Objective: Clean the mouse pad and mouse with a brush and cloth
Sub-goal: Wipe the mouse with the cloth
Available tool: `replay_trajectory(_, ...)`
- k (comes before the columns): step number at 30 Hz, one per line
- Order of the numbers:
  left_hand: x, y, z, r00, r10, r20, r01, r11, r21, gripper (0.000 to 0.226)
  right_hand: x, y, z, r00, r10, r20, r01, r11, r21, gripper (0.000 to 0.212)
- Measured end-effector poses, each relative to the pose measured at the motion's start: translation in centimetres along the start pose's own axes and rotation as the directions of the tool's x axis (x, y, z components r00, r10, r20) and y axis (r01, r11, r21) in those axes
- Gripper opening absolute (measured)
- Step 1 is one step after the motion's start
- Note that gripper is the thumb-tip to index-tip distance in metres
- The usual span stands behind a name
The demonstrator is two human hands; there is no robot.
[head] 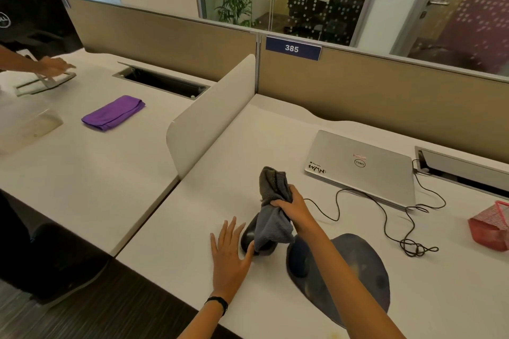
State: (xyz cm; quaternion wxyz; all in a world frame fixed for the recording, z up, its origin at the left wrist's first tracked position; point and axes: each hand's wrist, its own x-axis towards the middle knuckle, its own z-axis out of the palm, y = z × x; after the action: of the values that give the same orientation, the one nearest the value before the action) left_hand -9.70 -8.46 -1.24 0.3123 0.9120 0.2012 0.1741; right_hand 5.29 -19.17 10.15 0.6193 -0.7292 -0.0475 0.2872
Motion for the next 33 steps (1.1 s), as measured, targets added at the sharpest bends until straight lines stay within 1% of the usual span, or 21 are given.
replay_trajectory(3, 0.0, 0.1, 0.0, 0.999, 0.033, 0.017, -0.033, 0.999, -0.015, 0.061, 0.0, 0.8, 0.1, 0.994, 0.059, 0.088, -0.069, 0.991, 0.114, 0.037)
replay_trajectory(5, 0.0, 0.1, 0.1, 0.999, 0.034, 0.017, -0.033, 0.999, -0.015, 0.059, -0.1, 1.2, 0.0, 0.991, 0.061, 0.118, -0.077, 0.988, 0.132, 0.036)
replay_trajectory(6, 0.0, 0.0, 0.1, 0.999, 0.036, 0.014, -0.036, 0.999, -0.015, 0.059, -0.1, 1.4, 0.1, 0.992, 0.053, 0.118, -0.067, 0.991, 0.114, 0.034)
replay_trajectory(7, 0.0, 0.0, 0.1, 0.999, 0.038, 0.011, -0.038, 0.999, -0.017, 0.060, -0.3, 1.6, 0.1, 0.992, 0.039, 0.116, -0.048, 0.996, 0.073, 0.034)
replay_trajectory(8, 0.0, 0.0, 0.2, 0.999, 0.040, 0.012, -0.040, 0.999, -0.021, 0.061, -0.3, 1.9, 0.1, 0.994, 0.015, 0.112, -0.015, 1.000, -0.003, 0.035)
replay_trajectory(10, 0.0, 0.0, 0.2, 0.999, 0.044, 0.011, -0.044, 0.999, -0.020, 0.062, -0.3, 2.6, 0.3, 0.992, -0.051, 0.117, 0.076, 0.971, -0.226, 0.039)
replay_trajectory(11, 0.0, 0.0, 0.2, 0.999, 0.049, 0.007, -0.049, 0.999, -0.014, 0.060, -0.3, 2.9, 0.5, 0.989, -0.085, 0.125, 0.122, 0.937, -0.328, 0.040)
replay_trajectory(13, 0.0, -0.2, 0.3, 0.998, 0.054, 0.010, -0.054, 0.999, -0.004, 0.054, -0.3, 3.3, 1.1, 0.978, -0.159, 0.136, 0.205, 0.854, -0.479, 0.043)
replay_trajectory(15, 0.1, -0.3, 0.5, 0.998, 0.050, 0.025, -0.050, 0.999, 0.002, 0.051, -0.2, 3.8, 1.8, 0.958, -0.227, 0.176, 0.287, 0.761, -0.581, 0.047)
replay_trajectory(17, 0.1, -0.4, 0.6, 0.998, 0.043, 0.038, -0.044, 0.999, 0.016, 0.052, -0.2, 4.6, 2.4, 0.940, -0.252, 0.229, 0.340, 0.690, -0.639, 0.050)
replay_trajectory(19, 0.1, -0.4, 0.6, 0.998, 0.033, 0.044, -0.034, 0.999, 0.024, 0.052, 0.1, 5.0, 2.8, 0.935, -0.252, 0.249, 0.355, 0.661, -0.661, 0.046)
replay_trajectory(20, 0.1, -0.4, 0.5, 0.999, 0.032, 0.039, -0.032, 0.999, 0.020, 0.052, 0.3, 4.9, 2.8, 0.934, -0.258, 0.247, 0.358, 0.667, -0.654, 0.043)
replay_trajectory(23, 0.1, -0.1, 0.3, 0.999, 0.034, 0.022, -0.034, 0.999, -0.001, 0.054, 1.5, 4.2, 2.0, 0.947, -0.273, 0.168, 0.317, 0.719, -0.618, 0.038)
replay_trajectory(25, 0.0, -0.1, 0.3, 1.000, 0.025, 0.016, -0.025, 1.000, 0.003, 0.062, 2.4, 3.8, 1.3, 0.958, -0.262, 0.115, 0.275, 0.739, -0.615, 0.035)
replay_trajectory(27, 0.0, -0.2, 0.3, 1.000, 0.029, 0.008, -0.029, 0.999, 0.017, 0.065, 2.5, 3.6, 1.1, 0.959, -0.253, 0.131, 0.279, 0.741, -0.610, 0.034)
replay_trajectory(30, 0.0, -0.3, 0.4, 0.999, 0.040, 0.001, -0.040, 0.999, 0.032, 0.059, 2.0, 3.8, 1.5, 0.942, -0.222, 0.253, 0.333, 0.726, -0.601, 0.034)
replay_trajectory(31, 0.0, -0.3, 0.4, 0.999, 0.037, 0.000, -0.037, 0.999, 0.038, 0.058, 1.9, 3.8, 1.5, 0.939, -0.217, 0.267, 0.337, 0.727, -0.598, 0.033)
replay_trajectory(32, 0.1, -0.3, 0.4, 0.999, 0.033, 0.003, -0.033, 0.999, 0.038, 0.058, 1.9, 3.8, 1.5, 0.945, -0.221, 0.240, 0.323, 0.742, -0.587, 0.031)
replay_trajectory(33, 0.1, -0.3, 0.3, 0.999, 0.031, 0.007, -0.031, 0.999, 0.035, 0.059, 2.1, 3.8, 1.4, 0.954, -0.235, 0.185, 0.299, 0.760, -0.577, 0.029)
